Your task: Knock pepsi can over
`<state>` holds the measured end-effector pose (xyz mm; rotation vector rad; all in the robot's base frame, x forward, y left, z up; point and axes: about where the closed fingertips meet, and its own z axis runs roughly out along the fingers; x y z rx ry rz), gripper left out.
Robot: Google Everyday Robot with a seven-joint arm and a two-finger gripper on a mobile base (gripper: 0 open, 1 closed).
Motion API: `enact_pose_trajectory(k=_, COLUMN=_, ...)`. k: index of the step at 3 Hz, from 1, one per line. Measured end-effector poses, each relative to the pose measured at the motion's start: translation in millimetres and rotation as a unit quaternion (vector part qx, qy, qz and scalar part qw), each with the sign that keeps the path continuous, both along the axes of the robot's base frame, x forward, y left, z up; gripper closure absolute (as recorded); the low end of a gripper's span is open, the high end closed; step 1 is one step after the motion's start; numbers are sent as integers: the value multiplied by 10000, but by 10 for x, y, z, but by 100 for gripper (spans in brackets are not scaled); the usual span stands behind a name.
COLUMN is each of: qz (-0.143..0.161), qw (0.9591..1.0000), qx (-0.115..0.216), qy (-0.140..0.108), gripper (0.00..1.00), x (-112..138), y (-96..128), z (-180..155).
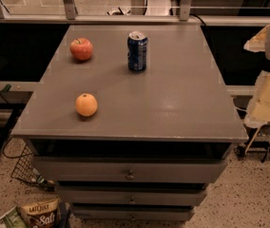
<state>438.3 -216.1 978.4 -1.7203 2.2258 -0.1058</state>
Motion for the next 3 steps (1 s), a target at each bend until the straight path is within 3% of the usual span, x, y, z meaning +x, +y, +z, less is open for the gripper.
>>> enact_pose_trajectory(k=1, qz=-5, qw=10000, qx=20, qy=-11, gripper=0, x=12, y=1, z=-1)
enact_pose_trajectory(k=2, qz=-84, qw=9992, qx=357, qy=-169, gripper=0, x=212, y=8, z=-26)
enact_pose_trajectory(k=3, qz=-340, qw=9950, qx=866, qy=-368, gripper=0, x=571, y=-5, z=-120)
